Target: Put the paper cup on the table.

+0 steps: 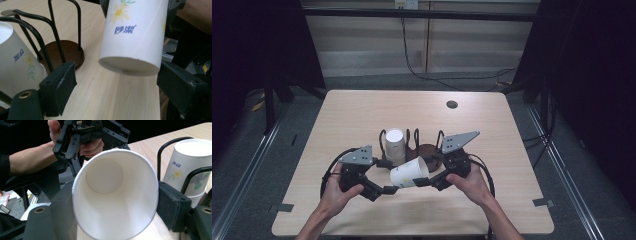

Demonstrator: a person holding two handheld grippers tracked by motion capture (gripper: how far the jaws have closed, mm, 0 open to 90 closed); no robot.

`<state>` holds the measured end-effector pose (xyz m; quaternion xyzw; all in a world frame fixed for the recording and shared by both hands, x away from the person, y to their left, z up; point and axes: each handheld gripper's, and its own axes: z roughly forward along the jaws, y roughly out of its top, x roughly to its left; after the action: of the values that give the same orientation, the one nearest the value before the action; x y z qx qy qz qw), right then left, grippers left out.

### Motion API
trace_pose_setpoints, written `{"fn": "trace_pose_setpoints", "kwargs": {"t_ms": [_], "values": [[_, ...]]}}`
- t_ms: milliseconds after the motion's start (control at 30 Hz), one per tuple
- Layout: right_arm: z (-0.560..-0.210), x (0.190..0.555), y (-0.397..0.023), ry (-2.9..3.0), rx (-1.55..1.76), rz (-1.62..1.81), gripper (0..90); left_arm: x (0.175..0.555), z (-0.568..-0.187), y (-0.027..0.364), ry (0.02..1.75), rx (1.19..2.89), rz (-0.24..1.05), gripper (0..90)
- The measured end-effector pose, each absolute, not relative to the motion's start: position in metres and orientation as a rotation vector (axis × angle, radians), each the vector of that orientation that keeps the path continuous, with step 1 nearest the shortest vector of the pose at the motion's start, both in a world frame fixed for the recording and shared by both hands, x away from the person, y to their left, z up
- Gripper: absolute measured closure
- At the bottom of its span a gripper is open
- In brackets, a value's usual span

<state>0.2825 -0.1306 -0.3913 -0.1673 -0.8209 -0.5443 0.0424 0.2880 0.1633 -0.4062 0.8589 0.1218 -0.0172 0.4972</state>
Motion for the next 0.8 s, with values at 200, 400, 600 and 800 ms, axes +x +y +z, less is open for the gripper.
{"fn": "trace_pose_setpoints", "kwargs": {"t_ms": [200,400,600,800], "values": [[-0.392,0.283,-0.133,-2.543,-0.529,-1.636,25.3,0.289,-0.402,0.171,0.338,2.058,0.002,15.9],[-0.390,0.283,-0.141,-2.581,-0.589,-1.604,25.5,0.291,-0.403,0.184,0.388,2.061,0.024,15.9],[-0.388,0.285,-0.150,-2.603,-0.635,-1.582,25.6,0.294,-0.404,0.195,0.424,2.078,0.050,16.0],[-0.387,0.286,-0.161,-2.612,-0.689,-1.585,25.6,0.295,-0.406,0.202,0.449,2.087,0.061,16.0]]}}
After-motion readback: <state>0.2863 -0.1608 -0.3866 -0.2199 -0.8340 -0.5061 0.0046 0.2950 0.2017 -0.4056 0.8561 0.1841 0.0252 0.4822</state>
